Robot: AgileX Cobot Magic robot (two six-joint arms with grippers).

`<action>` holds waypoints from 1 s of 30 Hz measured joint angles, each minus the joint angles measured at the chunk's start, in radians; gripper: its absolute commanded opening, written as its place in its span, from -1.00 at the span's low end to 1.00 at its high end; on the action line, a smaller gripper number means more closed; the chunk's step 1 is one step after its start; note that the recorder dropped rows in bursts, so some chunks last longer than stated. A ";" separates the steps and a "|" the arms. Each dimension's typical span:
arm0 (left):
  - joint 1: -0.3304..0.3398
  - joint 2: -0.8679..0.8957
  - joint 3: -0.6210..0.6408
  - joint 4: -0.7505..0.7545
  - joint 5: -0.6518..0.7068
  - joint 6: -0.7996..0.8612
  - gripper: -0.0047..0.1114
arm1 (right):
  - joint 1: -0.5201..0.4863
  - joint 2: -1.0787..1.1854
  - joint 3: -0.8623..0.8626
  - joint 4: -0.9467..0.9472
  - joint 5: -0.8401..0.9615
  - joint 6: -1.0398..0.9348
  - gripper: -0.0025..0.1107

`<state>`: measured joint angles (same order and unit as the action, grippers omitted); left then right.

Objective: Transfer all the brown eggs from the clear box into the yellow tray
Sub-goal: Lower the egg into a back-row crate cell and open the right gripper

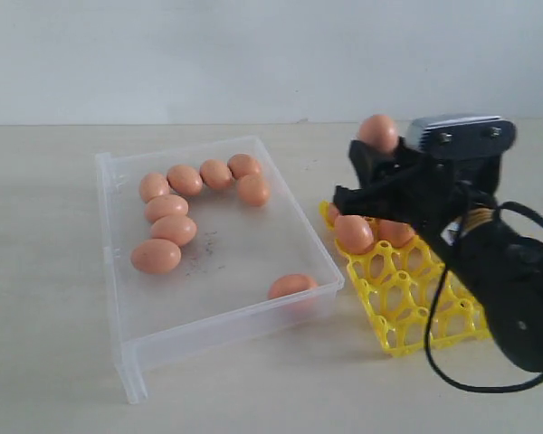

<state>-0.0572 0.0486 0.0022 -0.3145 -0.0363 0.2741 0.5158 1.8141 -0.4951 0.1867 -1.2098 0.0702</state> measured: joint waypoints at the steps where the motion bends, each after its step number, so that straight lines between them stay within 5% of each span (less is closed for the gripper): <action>1: 0.000 0.000 0.000 0.000 0.000 0.000 -0.85 | -0.037 -0.007 0.023 0.002 0.002 0.019 -0.96; 4: 0.000 0.000 0.000 0.000 0.000 0.000 -0.85 | -0.170 -0.023 0.071 -0.060 0.064 0.108 -0.96; 14: 0.000 0.000 0.000 0.000 0.000 0.000 -0.85 | -0.541 -0.022 0.039 -0.877 0.240 0.462 -0.96; 30: 0.000 0.000 0.000 0.000 0.000 0.000 -0.85 | -0.596 0.037 0.034 -0.926 0.167 0.389 -0.96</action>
<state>-0.0572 0.0486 0.0022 -0.3145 -0.0363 0.2741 -0.0801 1.8513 -0.4608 -0.7397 -1.0431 0.4595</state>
